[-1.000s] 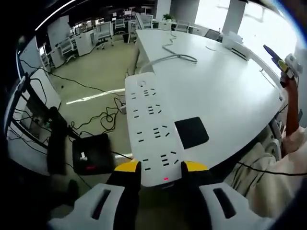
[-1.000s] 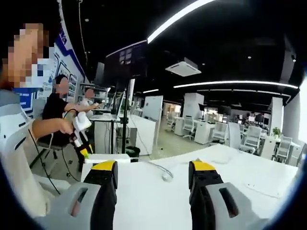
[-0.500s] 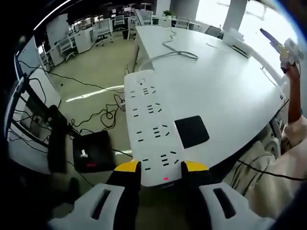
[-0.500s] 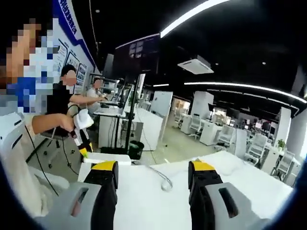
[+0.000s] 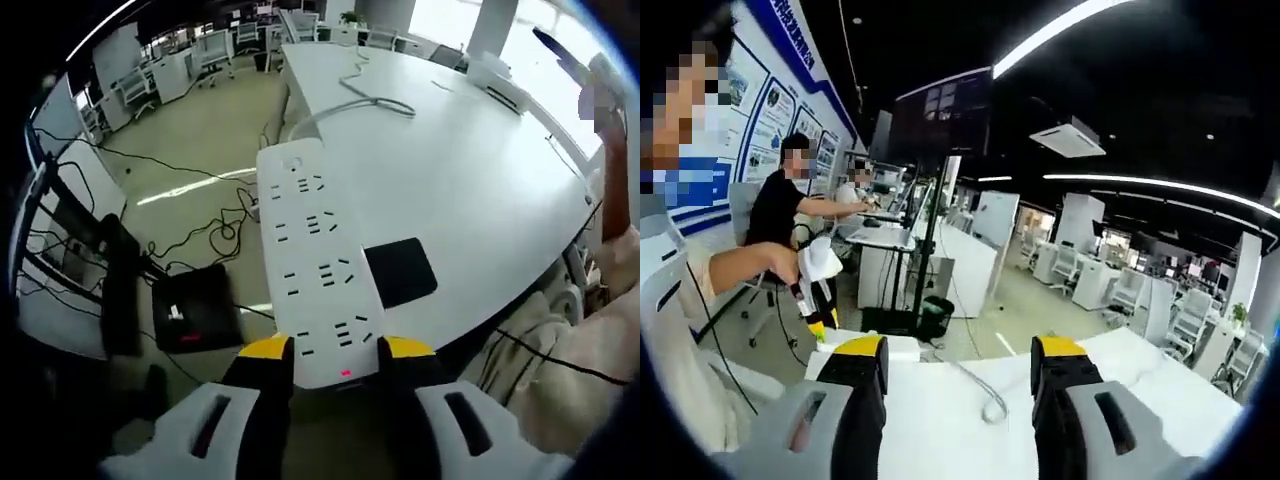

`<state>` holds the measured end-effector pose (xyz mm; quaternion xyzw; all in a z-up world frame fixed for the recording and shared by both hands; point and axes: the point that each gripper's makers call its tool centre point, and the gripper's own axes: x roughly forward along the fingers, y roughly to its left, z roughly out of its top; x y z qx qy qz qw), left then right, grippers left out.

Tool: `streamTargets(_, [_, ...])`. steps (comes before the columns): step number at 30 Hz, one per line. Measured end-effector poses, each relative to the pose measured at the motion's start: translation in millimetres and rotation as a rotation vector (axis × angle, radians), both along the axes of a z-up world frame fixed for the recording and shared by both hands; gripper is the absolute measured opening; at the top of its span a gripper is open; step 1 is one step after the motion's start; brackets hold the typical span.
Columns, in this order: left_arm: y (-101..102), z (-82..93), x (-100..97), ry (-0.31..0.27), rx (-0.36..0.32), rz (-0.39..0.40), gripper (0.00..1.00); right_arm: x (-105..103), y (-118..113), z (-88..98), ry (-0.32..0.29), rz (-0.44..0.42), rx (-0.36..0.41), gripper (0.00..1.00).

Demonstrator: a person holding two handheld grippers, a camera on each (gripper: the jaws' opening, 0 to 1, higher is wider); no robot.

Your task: Pick up the power strip scattered on the table, fix it on the side mounting bracket of the table, and press the switch

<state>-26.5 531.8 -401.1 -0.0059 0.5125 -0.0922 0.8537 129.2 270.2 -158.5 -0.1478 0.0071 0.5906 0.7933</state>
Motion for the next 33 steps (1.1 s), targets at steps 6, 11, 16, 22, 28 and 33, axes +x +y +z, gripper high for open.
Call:
streamTargets(6, [0,0.1,-0.2,0.005,0.001,-0.004,0.38,2,15,5.1,0.002,0.017,-0.028,0.50])
streamTargets(11, [0,-0.1,0.3,0.017,0.005,-0.007,0.38,3,31,5.8,0.014,0.033,-0.038,0.47])
streamTargets(16, [0,-0.2,0.7,0.023,0.006,-0.011,0.38,2,52,2.6,0.025,0.065,-0.078,0.42])
streamTargets(22, [-3,0.2,-0.6,0.013,0.005,-0.007,0.38,-5,72,-2.1,0.027,0.096,-0.103,0.41])
streamTargets(28, [-6,-0.2,-2.3,0.030,0.011,-0.016,0.38,-10,94,-4.6,0.009,0.118,-0.137,0.40])
streamTargets(33, [-3,-0.6,-2.3,0.033,0.009,-0.017,0.38,-10,108,-11.5,0.022,0.123,-0.169,0.35])
